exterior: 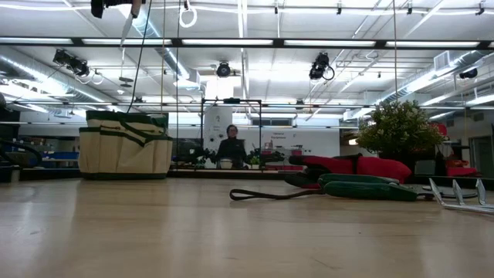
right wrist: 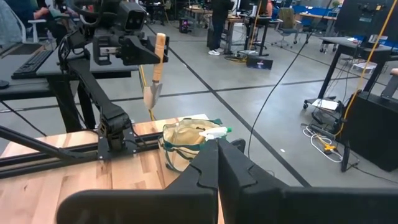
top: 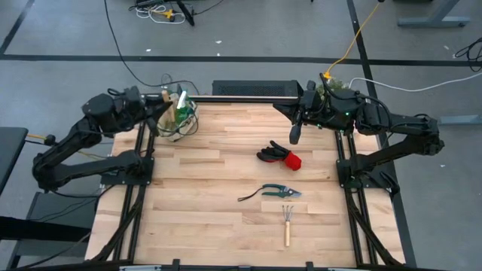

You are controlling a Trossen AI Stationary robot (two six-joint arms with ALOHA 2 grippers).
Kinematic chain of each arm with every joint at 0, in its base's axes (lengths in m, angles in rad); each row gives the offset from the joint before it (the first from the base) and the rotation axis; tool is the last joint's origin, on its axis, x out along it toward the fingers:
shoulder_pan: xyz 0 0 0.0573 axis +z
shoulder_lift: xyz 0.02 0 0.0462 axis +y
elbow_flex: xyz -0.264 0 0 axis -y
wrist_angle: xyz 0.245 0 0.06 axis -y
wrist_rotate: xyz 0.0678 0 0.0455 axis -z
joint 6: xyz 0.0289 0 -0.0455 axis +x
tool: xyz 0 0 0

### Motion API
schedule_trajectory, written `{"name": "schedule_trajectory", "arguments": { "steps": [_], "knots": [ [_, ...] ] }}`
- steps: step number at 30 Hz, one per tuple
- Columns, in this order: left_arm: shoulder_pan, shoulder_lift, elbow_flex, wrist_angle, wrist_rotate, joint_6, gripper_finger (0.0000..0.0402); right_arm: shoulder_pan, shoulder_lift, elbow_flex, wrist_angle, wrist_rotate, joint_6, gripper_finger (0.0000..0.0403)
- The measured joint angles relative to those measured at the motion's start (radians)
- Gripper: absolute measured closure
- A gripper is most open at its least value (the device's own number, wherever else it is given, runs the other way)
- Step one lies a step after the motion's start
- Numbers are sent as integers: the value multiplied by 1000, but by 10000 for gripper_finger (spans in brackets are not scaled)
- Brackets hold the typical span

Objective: Pick & Place Garden tools in Gardening bag
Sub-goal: Put the brown trowel into the gardening bag

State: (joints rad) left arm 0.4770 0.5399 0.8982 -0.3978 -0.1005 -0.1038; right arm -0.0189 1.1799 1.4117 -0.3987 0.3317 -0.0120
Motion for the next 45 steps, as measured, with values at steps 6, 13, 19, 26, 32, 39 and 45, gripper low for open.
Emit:
{"name": "schedule_trajectory", "arguments": {
  "steps": [6, 13, 19, 26, 32, 39, 45],
  "knots": [
    [31, 42, 0, -4, -64, 19, 323, 0, 0, 0, 0, -10, 0, 403],
    [117, 101, 0, -5, -42, 20, 323, 0, 0, 0, -1, -10, -1, 403],
    [223, 141, 0, -4, 25, 24, 323, 0, 0, 0, -2, -10, -3, 403],
    [346, 182, 0, -4, 112, 16, 323, 0, 0, 0, -5, -11, -3, 403],
    [414, 219, 0, -4, 121, -16, 323, 0, 0, 0, -9, -45, 4, 403],
    [441, 255, 0, -13, 97, -9, 323, 0, 0, 0, -11, -45, 7, 403],
    [441, 265, -10, -76, -2, 19, 323, 0, 0, 0, -17, -45, 7, 403]
  ]
}}
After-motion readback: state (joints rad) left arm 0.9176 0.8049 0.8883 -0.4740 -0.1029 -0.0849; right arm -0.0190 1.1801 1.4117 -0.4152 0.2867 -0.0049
